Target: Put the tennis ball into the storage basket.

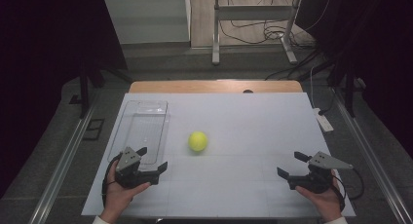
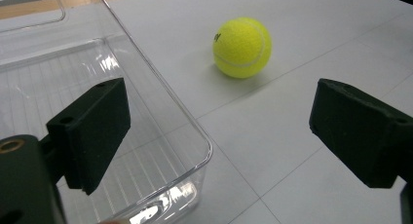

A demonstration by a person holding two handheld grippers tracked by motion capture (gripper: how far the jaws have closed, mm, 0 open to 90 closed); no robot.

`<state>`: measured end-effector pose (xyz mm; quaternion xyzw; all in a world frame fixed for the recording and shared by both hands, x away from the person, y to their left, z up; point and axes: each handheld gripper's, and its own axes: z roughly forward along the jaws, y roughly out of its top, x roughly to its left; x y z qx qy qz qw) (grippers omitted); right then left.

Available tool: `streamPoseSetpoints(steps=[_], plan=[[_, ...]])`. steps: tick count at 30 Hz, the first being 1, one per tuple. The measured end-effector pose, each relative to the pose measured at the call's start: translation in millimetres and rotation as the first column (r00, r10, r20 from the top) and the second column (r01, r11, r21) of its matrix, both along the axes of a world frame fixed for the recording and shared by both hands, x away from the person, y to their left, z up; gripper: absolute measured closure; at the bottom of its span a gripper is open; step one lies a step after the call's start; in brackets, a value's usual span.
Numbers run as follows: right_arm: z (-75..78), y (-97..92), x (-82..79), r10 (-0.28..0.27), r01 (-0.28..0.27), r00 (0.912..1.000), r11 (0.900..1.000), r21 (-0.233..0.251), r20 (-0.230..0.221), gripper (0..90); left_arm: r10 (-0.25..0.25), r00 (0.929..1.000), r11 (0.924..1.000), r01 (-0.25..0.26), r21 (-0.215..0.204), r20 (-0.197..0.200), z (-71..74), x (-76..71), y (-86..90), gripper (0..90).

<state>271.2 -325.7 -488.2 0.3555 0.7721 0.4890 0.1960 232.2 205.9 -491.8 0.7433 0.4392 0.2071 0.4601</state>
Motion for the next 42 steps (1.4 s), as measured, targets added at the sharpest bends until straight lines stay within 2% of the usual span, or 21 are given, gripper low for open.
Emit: streamPoseSetpoints(steps=[33, 42], plan=[[-4.8, 1.6, 3.2, 0.014, -0.014, 0.9998, 0.9999, -0.009, -0.013, 9.8, -0.006, 1.0000, 0.9998, 0.006, 0.016, 0.003, 1.2, 3.2, -3.3, 9.6], [-5.2, 1.5, 3.5, 0.011, -0.011, 0.9998, 0.9999, -0.010, -0.015, 9.9, -0.005, 1.0000, 0.9999, 0.005, 0.016, -0.006, 7.5, 3.2, -6.3, 9.6]])
